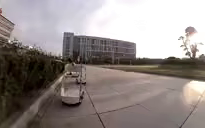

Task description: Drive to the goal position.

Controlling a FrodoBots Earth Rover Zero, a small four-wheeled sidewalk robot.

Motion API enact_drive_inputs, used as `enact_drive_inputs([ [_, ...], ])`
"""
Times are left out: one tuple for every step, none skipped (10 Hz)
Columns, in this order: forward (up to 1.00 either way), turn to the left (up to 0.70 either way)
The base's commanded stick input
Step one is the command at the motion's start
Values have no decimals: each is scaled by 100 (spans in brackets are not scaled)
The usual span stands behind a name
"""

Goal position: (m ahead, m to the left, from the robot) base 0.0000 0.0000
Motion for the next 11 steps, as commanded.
enact_drive_inputs([
  [0, 45],
  [0, 45],
  [0, 45],
  [0, 45],
  [0, 45],
  [15, 39],
  [43, 28],
  [45, 27],
  [45, 27],
  [45, 27],
  [45, 27],
])
